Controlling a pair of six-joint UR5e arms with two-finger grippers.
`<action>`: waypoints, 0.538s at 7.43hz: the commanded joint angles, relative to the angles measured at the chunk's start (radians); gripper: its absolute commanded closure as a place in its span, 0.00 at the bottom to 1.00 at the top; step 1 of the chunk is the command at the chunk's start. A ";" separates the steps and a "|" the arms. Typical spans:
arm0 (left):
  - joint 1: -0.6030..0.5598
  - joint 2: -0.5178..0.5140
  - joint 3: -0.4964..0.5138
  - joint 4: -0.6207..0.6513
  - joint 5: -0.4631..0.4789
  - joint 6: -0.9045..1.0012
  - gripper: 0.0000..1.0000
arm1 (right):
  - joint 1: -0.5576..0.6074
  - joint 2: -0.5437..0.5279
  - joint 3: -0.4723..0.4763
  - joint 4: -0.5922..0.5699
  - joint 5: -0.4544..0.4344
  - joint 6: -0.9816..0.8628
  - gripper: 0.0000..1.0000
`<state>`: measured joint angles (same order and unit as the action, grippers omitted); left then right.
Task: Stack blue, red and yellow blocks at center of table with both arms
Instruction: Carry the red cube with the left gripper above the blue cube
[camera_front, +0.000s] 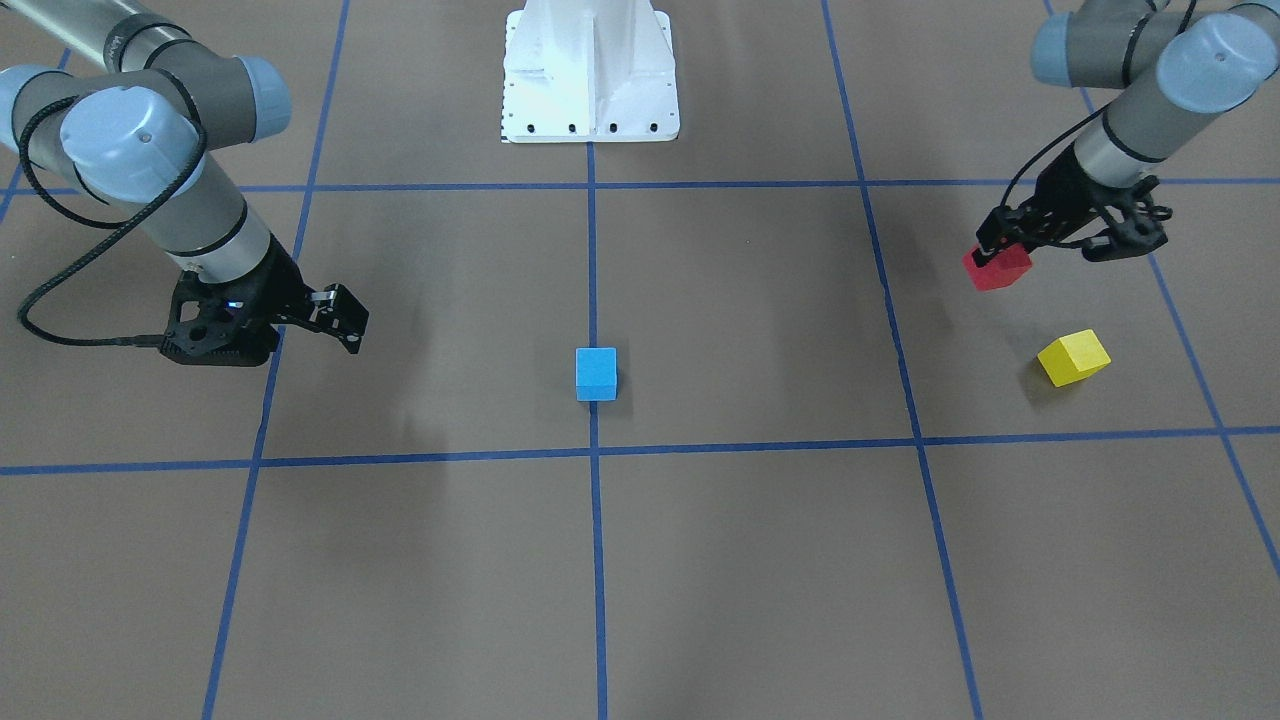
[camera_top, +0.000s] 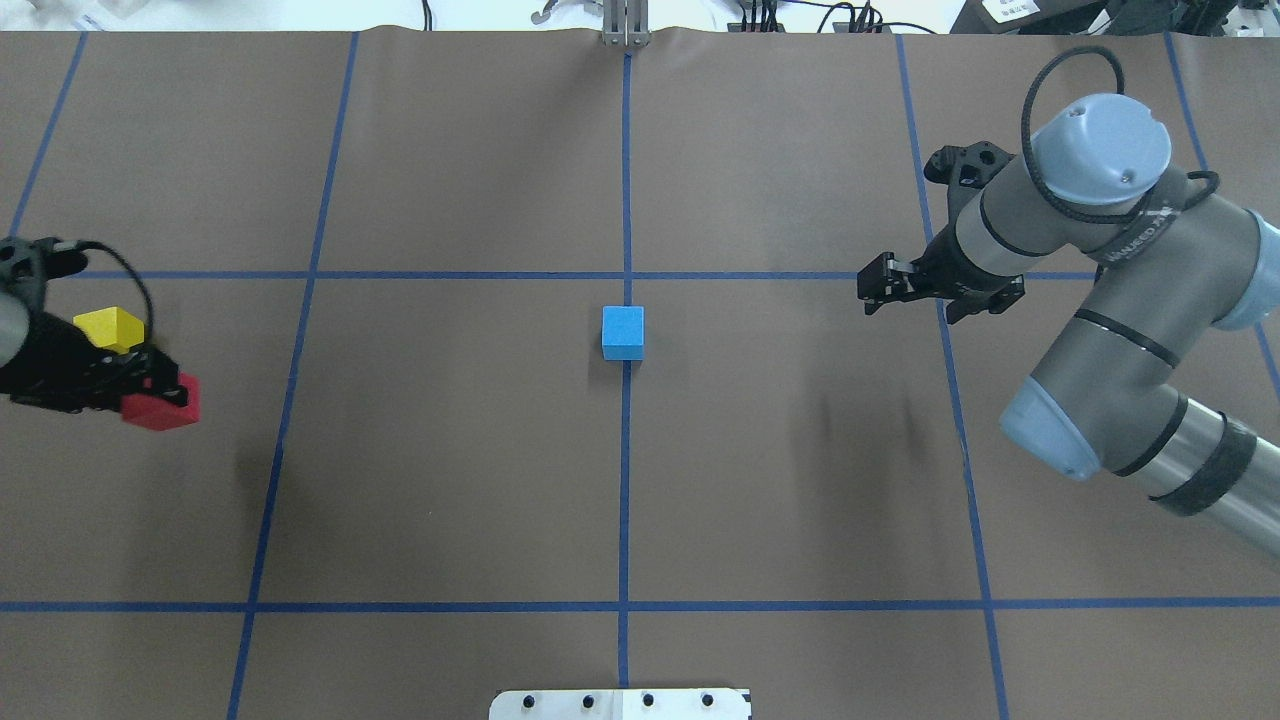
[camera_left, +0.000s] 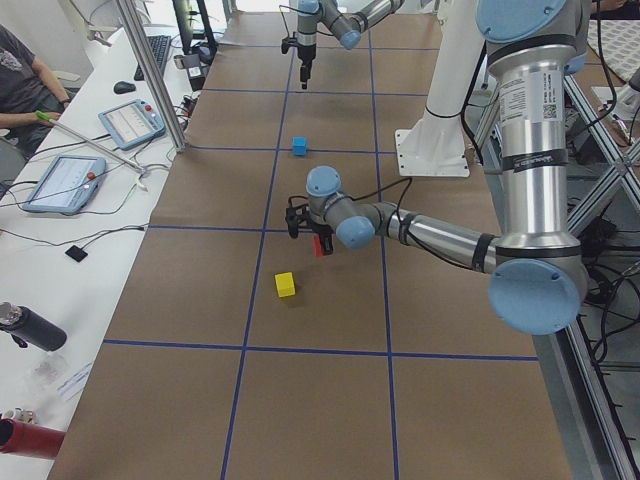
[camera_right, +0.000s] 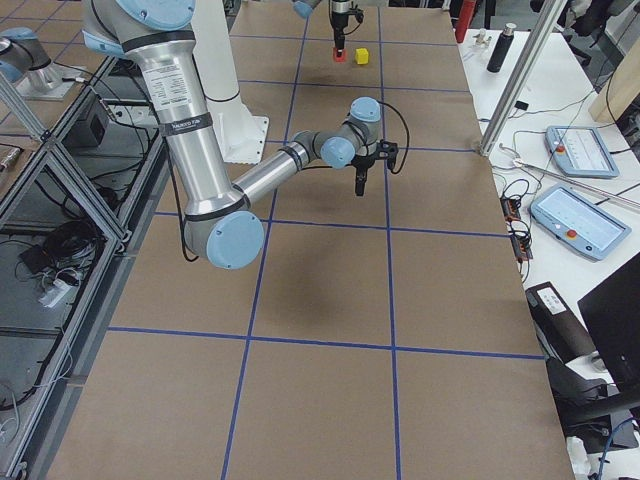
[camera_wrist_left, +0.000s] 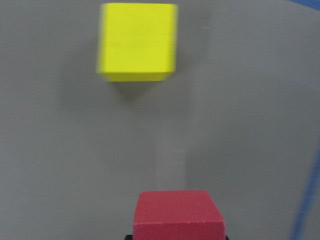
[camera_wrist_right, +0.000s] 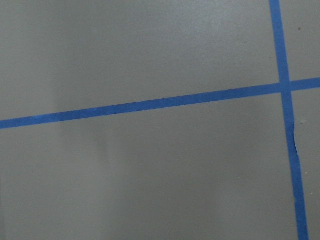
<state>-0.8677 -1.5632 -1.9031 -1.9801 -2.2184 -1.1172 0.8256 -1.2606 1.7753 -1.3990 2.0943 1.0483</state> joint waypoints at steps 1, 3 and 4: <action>0.065 -0.388 -0.007 0.357 0.009 0.057 1.00 | 0.102 -0.086 -0.005 0.000 0.053 -0.175 0.01; 0.171 -0.700 0.115 0.560 0.223 0.060 1.00 | 0.170 -0.131 -0.023 -0.003 0.061 -0.305 0.01; 0.179 -0.812 0.237 0.561 0.242 0.053 1.00 | 0.188 -0.131 -0.045 -0.003 0.081 -0.323 0.01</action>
<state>-0.7246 -2.2067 -1.7943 -1.4714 -2.0470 -1.0606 0.9807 -1.3794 1.7537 -1.4012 2.1562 0.7760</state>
